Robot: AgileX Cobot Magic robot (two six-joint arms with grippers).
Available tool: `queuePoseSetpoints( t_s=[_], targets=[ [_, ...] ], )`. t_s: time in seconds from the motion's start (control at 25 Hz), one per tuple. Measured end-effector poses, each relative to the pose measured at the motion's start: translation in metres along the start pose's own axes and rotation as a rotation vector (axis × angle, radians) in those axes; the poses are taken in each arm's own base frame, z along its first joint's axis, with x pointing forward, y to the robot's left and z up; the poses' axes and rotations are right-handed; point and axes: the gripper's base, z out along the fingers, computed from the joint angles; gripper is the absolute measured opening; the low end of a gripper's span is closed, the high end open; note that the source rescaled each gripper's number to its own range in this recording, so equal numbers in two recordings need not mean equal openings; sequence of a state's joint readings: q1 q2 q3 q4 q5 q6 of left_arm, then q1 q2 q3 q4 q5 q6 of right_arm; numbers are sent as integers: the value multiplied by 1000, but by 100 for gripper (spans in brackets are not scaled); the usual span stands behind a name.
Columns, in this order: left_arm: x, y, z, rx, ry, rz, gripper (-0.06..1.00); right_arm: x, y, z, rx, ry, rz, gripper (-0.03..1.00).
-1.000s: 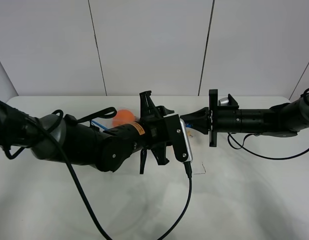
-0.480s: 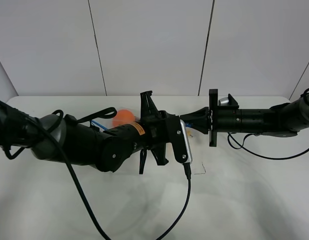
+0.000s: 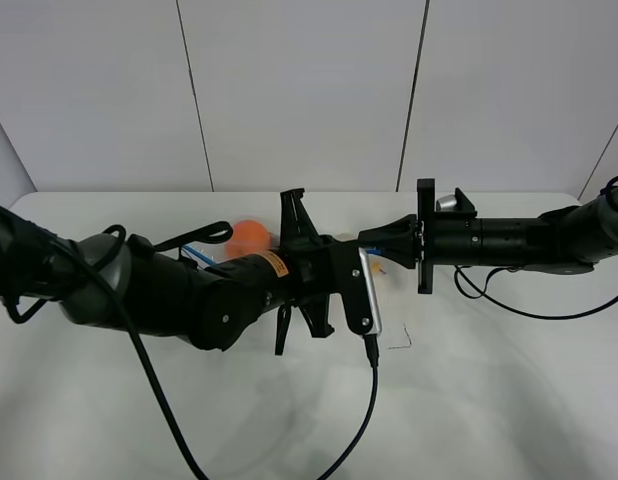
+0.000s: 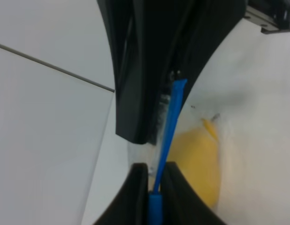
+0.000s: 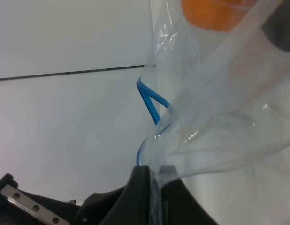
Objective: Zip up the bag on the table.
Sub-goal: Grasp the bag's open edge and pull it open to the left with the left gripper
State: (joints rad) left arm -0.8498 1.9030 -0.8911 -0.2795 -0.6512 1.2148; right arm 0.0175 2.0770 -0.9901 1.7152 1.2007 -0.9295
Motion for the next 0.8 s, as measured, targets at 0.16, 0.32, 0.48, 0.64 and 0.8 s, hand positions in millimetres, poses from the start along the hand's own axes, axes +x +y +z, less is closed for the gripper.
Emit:
queuePoseSetpoints(
  t_s=[0.16,0.32,0.48,0.64,0.8],
  targets=[
    [0,0,0,-1,-1,8,0,0,0,0,1,1,0,0],
    [-1,1,-1,-4,-2,45,0,0,0,0,1,1,0,0],
    [-1,4,-4,-11,0,70,0,1,1,0,-8,7,0,0],
    [4,2,-7,-11,39,101,0,1,1,0,-6,9,-1,0],
    [17,7,-7,-26,90,107,0,0,0,0,-1,-2,1,0]
  ],
)
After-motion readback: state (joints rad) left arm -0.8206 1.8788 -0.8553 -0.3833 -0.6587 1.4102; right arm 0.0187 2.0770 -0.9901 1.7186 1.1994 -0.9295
